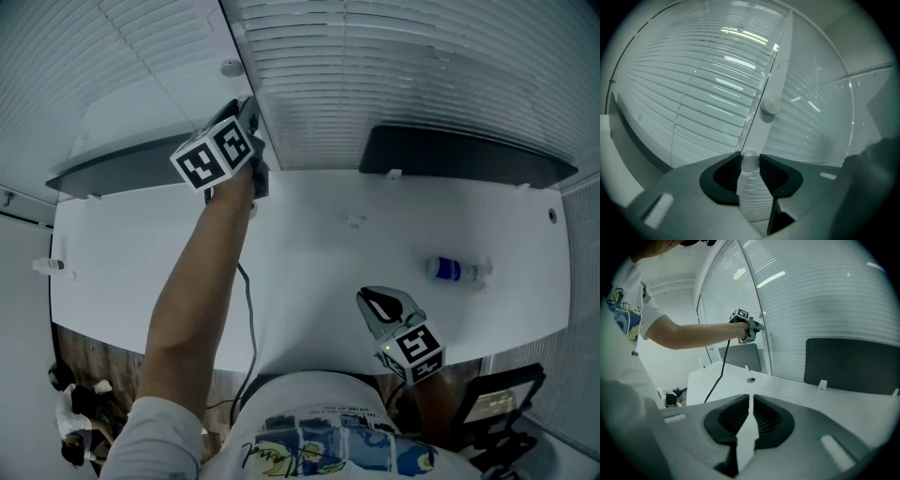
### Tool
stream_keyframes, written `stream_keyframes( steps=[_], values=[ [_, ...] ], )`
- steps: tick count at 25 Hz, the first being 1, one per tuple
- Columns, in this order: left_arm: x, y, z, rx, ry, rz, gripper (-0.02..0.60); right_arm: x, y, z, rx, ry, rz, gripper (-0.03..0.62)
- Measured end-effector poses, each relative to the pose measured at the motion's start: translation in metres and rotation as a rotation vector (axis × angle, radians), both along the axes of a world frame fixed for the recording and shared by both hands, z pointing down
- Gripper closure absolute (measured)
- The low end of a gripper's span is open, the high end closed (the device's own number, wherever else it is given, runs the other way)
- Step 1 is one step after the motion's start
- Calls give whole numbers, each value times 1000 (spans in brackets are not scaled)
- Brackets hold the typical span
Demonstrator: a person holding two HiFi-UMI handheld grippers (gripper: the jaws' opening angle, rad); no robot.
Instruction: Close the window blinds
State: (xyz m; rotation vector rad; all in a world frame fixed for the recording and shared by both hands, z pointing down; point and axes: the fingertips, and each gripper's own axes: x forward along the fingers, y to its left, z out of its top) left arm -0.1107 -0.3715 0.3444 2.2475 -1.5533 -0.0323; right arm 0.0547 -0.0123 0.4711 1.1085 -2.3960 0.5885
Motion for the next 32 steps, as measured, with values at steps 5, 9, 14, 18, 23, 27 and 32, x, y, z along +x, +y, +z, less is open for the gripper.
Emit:
stream_keyframes(
  steps=[5, 9, 14, 18, 23, 27, 32],
  values=[
    [0, -1, 1, -6, 47, -1, 453, 0, 0, 0, 1, 0, -1, 577],
    [-1, -1, -1, 40, -92, 11, 451, 1, 0, 0, 1, 3, 0, 577],
    [3, -2, 5, 80, -361, 58, 446, 2, 0, 1, -1, 0, 2, 577],
    [2, -1, 0, 141, -514, 81, 417, 1, -1, 0, 0, -3, 1, 577],
    [12, 10, -7, 291, -842, 156, 417, 2, -1, -1, 5, -5, 4, 577],
    [22, 18, -2, 422, -1168, 260, 417, 0, -2, -2, 6, -9, 4, 577],
    [19, 15, 9, 520, -1512, 327, 417, 2, 0, 0, 1, -4, 6, 577]
  ],
)
